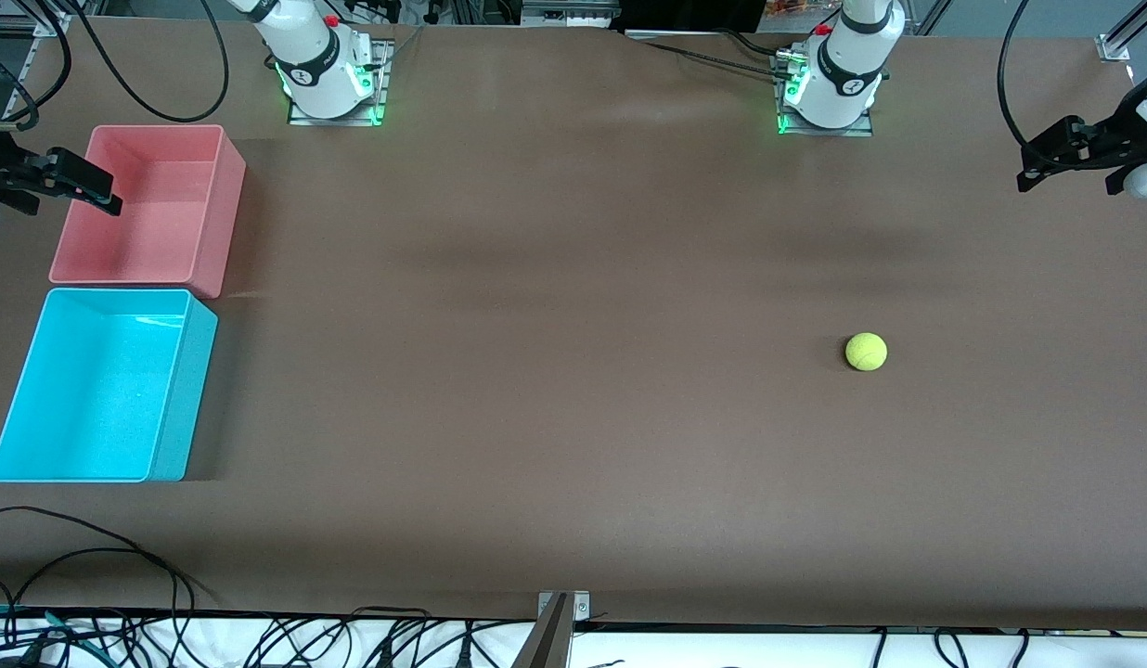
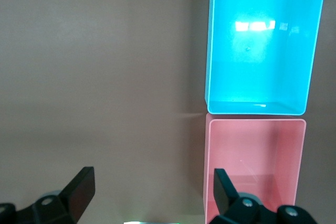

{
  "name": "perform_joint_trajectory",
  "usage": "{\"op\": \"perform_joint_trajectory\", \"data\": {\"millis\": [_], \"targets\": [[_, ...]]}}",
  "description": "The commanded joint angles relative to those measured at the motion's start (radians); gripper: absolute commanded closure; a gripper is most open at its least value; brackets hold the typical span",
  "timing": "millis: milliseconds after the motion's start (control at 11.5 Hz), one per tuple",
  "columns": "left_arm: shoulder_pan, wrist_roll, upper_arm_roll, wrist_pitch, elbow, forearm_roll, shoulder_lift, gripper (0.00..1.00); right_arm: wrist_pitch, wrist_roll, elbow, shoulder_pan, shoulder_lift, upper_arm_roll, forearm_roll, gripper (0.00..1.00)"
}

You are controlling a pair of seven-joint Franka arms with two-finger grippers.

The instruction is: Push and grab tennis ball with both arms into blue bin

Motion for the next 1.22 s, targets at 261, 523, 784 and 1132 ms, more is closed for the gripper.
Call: {"op": "perform_joint_trajectory", "data": {"millis": [261, 523, 784, 1132], "targets": [[0.009, -0.006, -0.009, -0.011, 0.032, 0.002, 0.015, 0.00, -0.010, 0.005, 0.026, -0.005, 0.009, -0.001, 0.015, 0.00], [0.009, 0.003, -0.006, -0.015, 0.030, 0.004, 0.016, 0.00, -0.012, 0.005, 0.026, -0.005, 0.009, 0.000, 0.015, 0.00], [0.009, -0.005, -0.008, -0.015, 0.030, 0.002, 0.016, 0.00, -0.015, 0.005, 0.026, -0.005, 0.011, 0.000, 0.017, 0.00], [-0.005, -0.006, -0.011, -0.015, 0.032, 0.002, 0.016, 0.00, -0.016, 0.005, 0.026, -0.005, 0.009, -0.001, 0.017, 0.00]]}}
